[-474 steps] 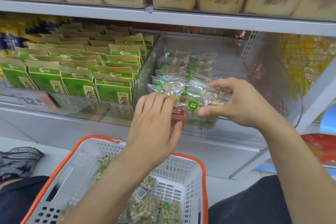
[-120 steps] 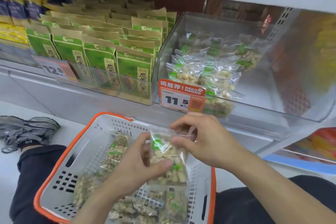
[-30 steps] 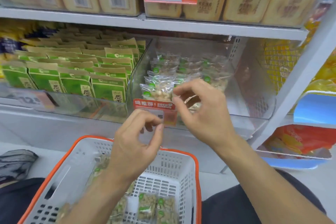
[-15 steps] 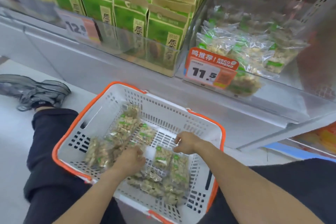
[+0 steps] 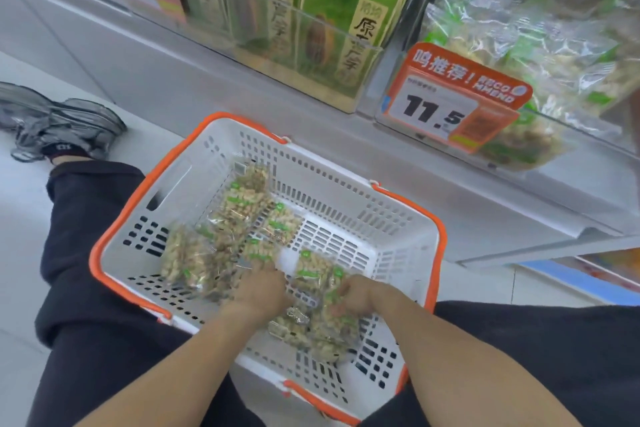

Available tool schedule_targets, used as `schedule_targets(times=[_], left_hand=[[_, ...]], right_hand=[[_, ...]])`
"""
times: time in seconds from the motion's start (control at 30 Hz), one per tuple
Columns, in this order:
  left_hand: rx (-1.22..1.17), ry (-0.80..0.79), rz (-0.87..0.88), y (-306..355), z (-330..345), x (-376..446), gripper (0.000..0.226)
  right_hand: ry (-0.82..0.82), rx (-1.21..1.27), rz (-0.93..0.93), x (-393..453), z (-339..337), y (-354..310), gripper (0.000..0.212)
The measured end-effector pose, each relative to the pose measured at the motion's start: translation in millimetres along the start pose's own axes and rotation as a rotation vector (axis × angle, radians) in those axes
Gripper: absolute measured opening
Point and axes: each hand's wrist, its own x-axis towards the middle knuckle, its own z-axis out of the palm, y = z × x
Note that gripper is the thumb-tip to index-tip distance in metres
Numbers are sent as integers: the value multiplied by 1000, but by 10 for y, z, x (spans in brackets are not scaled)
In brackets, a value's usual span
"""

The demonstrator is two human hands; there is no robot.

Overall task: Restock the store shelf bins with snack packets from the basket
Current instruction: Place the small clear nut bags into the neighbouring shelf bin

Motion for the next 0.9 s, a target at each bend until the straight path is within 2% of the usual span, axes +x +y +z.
schedule_targets(times=[0.17, 0.33, 0.43, 0.47, 0.57, 0.6, 0.7, 0.77, 0.83, 0.9], left_hand=[[-116, 63, 118, -130, 22, -64, 24], [-247, 78, 221, -208, 121, -212, 13], [-349, 58, 189, -207, 95, -266, 45], [-368, 60, 153, -198, 83, -269, 48], [-403, 39, 30, -142, 63, -244, 32], [-390, 15, 4, -104, 44, -246, 37], [-286, -91, 2, -12, 14, -230, 90], [-280, -123, 9, 28, 5, -272, 109], [-349, -91, 42, 20, 44, -296, 111], [-524, -54, 83, 2, 48, -345, 108]], right_hand=[[-16, -78, -45, 13, 35, -39, 70], [-34, 8, -53, 14, -29, -67, 57], [25, 62, -89, -1, -57, -69, 42], [71, 71, -112, 1, -67, -66, 38], [204, 154, -151, -10, -118, -72, 32], [226, 187, -159, -23, -139, -87, 30], [284, 232, -193, -64, -211, -133, 29], [312, 272, -213, -101, -282, -160, 30], [287, 284, -234, -168, -346, -198, 31], [239, 269, -252, -243, -359, -238, 32]])
